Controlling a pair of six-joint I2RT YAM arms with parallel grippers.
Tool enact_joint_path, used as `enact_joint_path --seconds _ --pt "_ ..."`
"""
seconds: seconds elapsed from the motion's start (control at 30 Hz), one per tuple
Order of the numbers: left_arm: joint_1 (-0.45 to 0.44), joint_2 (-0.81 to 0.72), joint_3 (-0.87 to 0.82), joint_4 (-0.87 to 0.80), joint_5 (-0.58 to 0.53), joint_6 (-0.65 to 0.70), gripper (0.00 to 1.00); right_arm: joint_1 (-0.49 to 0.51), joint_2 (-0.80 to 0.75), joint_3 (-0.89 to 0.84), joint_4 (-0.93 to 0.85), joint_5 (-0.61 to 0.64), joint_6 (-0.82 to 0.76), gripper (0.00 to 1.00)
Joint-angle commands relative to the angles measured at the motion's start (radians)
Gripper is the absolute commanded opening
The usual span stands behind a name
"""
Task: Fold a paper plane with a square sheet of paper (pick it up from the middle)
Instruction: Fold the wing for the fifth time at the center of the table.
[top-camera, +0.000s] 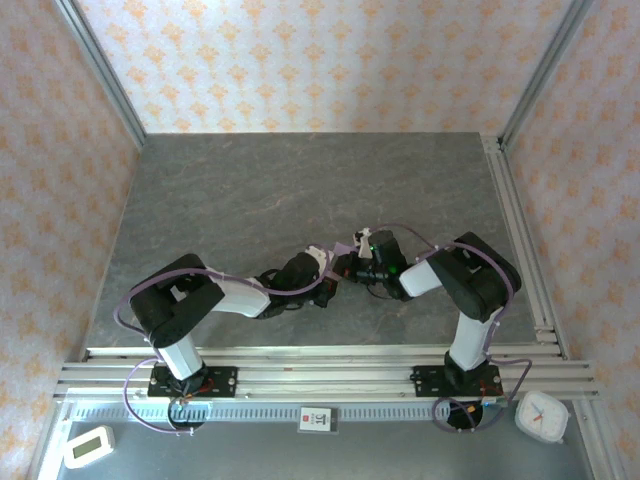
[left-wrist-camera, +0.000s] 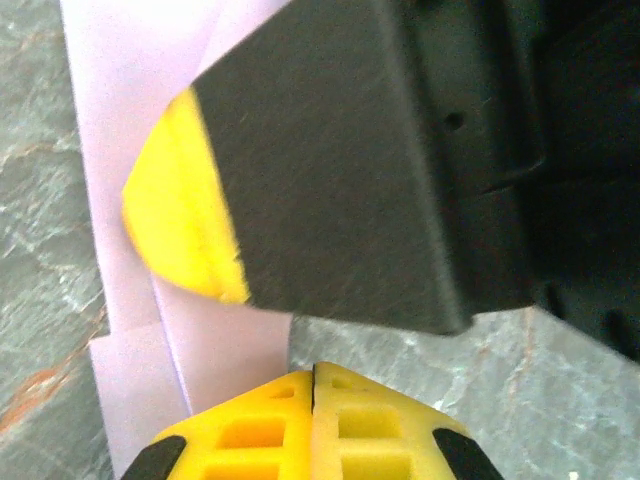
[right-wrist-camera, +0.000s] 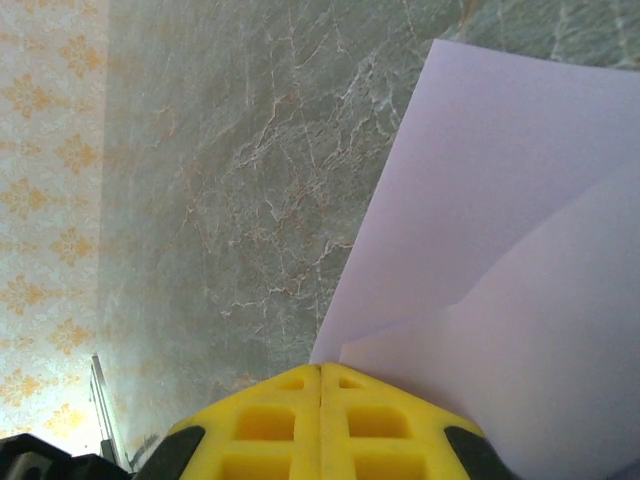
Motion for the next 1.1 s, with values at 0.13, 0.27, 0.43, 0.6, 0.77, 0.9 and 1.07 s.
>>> enact_joint_path --seconds 0.13,0.27,0.43,0.6,0.77,0.9,1.07 --pt "-0.011 0.002 -0.052 -0.077 -0.058 -0.004 0.00 0.006 0.102 -0.037 -0.236 0.143 0.001 0.00" --pt "-0.029 -0.046 -0.120 -0.075 -0.065 -0.036 0.00 0.007 0.109 -0.032 -0.251 0.153 0.006 0.00" --pt "-0.056 -0.135 -0.241 -0.056 -0.066 -0.123 0.00 0.005 0.117 -0.028 -0.259 0.154 0.007 0.00" --pt "-0.067 -0.246 -0.342 -0.062 -0.079 -0.187 0.00 0.004 0.122 -0.025 -0.258 0.151 0.007 0.00" --pt "-0.065 -0.338 -0.239 -0.157 -0.122 -0.140 0.00 0.005 0.128 -0.028 -0.254 0.147 0.004 0.00" --pt "-0.051 -0.299 -0.107 -0.162 -0.110 -0.077 0.00 0.004 0.133 -0.028 -0.254 0.144 0.004 0.00" --pt "-0.028 -0.140 0.039 -0.144 -0.048 -0.003 0.00 0.004 0.133 -0.027 -0.255 0.139 0.007 0.00"
